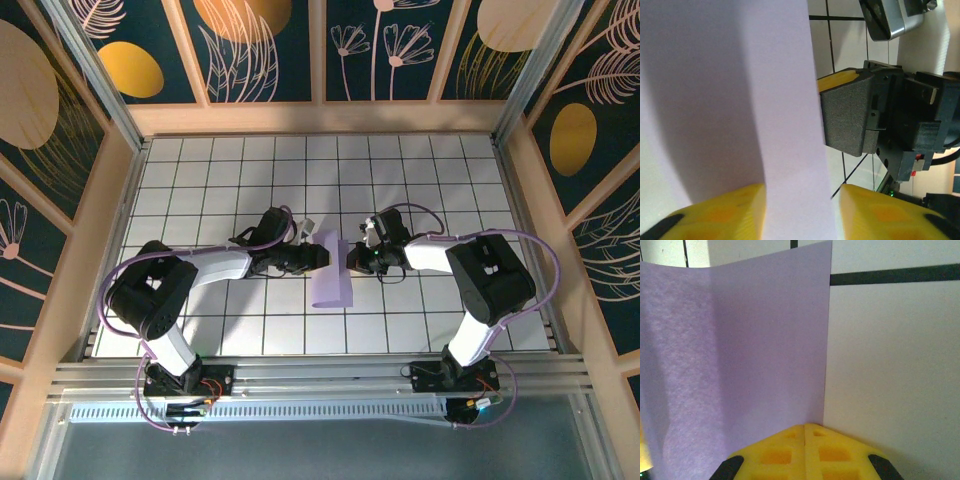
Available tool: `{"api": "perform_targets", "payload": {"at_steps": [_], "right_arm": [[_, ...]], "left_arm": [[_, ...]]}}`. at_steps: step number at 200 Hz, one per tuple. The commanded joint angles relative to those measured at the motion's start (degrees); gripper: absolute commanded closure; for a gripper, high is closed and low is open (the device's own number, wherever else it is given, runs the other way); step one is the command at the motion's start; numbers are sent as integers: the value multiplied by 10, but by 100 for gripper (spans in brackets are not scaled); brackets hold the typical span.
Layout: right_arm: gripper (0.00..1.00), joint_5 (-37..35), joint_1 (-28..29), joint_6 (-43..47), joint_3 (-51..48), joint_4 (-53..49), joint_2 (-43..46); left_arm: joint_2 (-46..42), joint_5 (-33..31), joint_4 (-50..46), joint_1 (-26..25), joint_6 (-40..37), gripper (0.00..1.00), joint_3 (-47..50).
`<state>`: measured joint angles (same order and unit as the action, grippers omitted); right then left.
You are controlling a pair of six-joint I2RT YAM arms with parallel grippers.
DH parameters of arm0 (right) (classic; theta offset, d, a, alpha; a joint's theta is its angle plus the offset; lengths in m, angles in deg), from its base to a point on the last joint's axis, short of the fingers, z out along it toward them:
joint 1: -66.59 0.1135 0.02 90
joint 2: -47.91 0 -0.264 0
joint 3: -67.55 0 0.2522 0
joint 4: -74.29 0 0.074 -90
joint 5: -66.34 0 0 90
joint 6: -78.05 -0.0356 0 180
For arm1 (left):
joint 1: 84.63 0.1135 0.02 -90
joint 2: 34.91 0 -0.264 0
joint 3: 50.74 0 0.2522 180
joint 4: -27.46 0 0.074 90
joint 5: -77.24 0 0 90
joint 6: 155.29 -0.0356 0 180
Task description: Fold a paper plane with a square sheet of paper (fold left side to right side)
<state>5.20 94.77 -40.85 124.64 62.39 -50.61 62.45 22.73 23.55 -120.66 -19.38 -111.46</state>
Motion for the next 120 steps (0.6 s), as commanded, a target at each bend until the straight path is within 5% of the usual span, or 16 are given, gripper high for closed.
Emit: {"api": "perform_targets", "payload": {"at_steps": [1, 68, 120], "right_arm": [[93, 4, 8, -6, -15, -3, 11], [93, 8, 5, -15, -12, 8, 36], [71, 14, -39, 0, -30, -6, 108]], "left_arm": [[5, -6, -1, -2, 1, 68, -10], [21, -19, -13, -3, -4, 96, -8], [19, -22, -17, -3, -6, 98, -7]]}}
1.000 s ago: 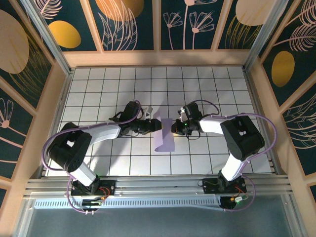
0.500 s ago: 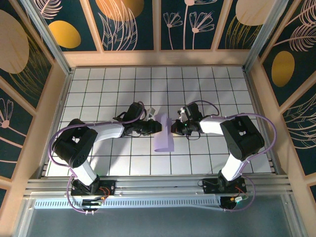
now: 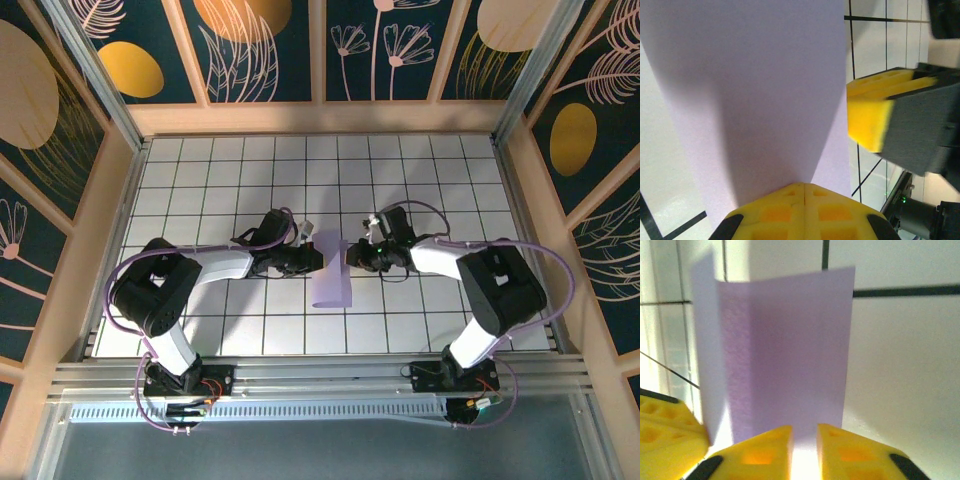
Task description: Fold a paper plane with a square sheet of paper (fold left side to right side)
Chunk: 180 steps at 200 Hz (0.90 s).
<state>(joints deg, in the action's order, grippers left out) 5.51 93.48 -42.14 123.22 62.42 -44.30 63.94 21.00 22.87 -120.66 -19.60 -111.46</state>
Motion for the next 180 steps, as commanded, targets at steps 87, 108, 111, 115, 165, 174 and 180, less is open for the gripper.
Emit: {"api": "perform_targets", "payload": {"at_steps": [87, 108, 111, 115, 165, 174, 180], "right_arm": [[38, 158, -24, -30, -80, 144, 55], [38, 166, -14, -44, -76, 173, 33], [38, 167, -13, -46, -75, 176, 29], [38, 168, -10, -49, -74, 181, 25], [46, 173, 9, -62, -56, 207, -19], [47, 176, 11, -65, -55, 213, -23], [48, 177, 14, -67, -54, 216, -26]], "left_arm": [[2, -7, -10, -4, -3, 100, -10], [2, -6, -10, -4, -3, 100, -10], [2, -7, -10, -4, -3, 100, -10], [2, -7, -10, -5, -3, 100, -10], [0, -7, -11, -5, -3, 100, -8], [1, -6, -11, -5, -3, 100, -8], [0, -6, -11, -4, -3, 100, -8]]}}
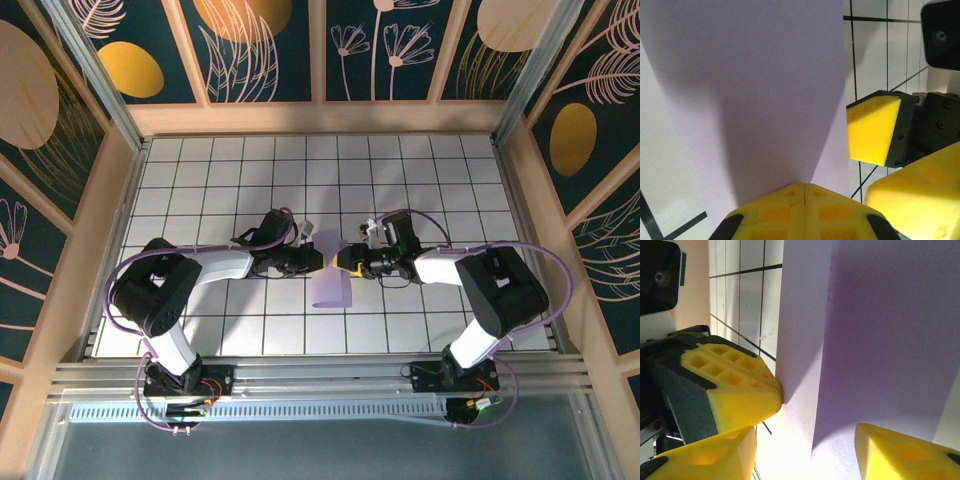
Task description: Fold a paper plane with a square sheet of paper (fold left side to right side)
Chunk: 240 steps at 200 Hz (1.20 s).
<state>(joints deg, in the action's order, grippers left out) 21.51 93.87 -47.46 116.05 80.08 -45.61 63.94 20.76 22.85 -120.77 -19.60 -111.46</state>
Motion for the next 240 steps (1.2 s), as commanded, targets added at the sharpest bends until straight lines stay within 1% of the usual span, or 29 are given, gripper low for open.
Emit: {"api": "perform_targets", "payload": {"at_steps": [1, 42, 66, 95, 105, 114, 122, 141, 161, 186, 205, 240], "right_arm": [[48, 17, 10, -14, 17, 40, -13], [57, 17, 15, -18, 20, 47, -24], [65, 13, 15, -19, 20, 45, -24], [79, 9, 16, -16, 19, 39, -25], [84, 3, 16, -14, 18, 34, -24], [89, -3, 17, -12, 16, 30, -23], [93, -8, 16, -9, 17, 24, -20], [99, -21, 17, 0, 19, 8, -16], [100, -35, 17, 7, 20, -8, -12], [100, -51, 16, 14, 24, -28, -13], [100, -58, 16, 16, 23, -32, -13], [100, -66, 16, 17, 25, -36, -14]], "left_arm": [[0, -3, -11, -4, -3, 100, -8], [1, -4, -11, -4, -4, 100, -8], [1, -3, -10, -5, -4, 100, -7], [-3, 1, 1, -5, 1, 99, -2], [-3, 1, 4, -5, 4, 97, 0], [-3, -1, 5, -4, 5, 92, 2], [-23, -4, 5, -5, 6, 89, 4], [-37, -11, 4, -5, 9, 80, 7], [-57, -34, -11, -4, 8, 69, 9], [-76, -75, -39, -5, 5, 58, 9], [-78, -96, -52, -4, 4, 54, 12], [-53, -90, -35, -5, 14, 50, 18]]}}
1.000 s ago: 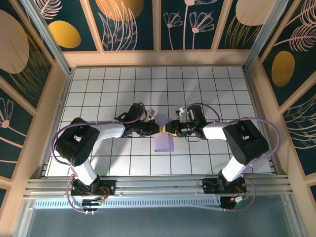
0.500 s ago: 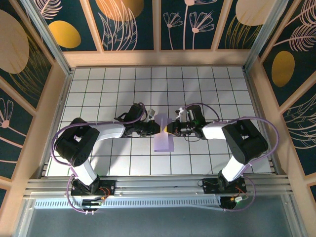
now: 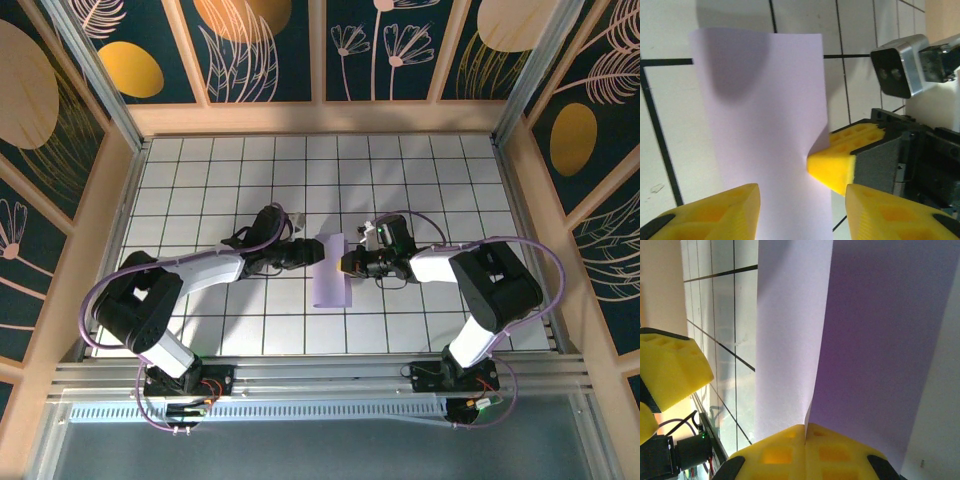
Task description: Fold a paper plane with a square sheet of paper (fold left side to right side)
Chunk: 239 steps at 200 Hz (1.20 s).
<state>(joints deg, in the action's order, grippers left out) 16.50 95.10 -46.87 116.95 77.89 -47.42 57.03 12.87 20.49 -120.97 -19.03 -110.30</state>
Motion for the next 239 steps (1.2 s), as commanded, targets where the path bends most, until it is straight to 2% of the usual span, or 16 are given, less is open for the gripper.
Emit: {"api": "perform_targets", "payload": {"at_steps": [1, 73, 147, 208, 239], "right_arm": [[100, -16, 4, 11, 15, -15, 5], [100, -31, 4, 21, 25, -40, 0], [98, -41, 4, 30, 33, -62, -5], [79, -47, 5, 31, 34, -70, 5], [69, -74, 4, 37, 36, -97, 24]], "left_arm": [[17, -12, -12, -3, 9, 50, 6], [54, -18, -18, -7, 5, 48, -2], [93, -19, -19, -15, 8, 55, -11], [114, -52, -61, -25, 7, 61, -30], [126, -69, -84, -33, 4, 60, -43]]}}
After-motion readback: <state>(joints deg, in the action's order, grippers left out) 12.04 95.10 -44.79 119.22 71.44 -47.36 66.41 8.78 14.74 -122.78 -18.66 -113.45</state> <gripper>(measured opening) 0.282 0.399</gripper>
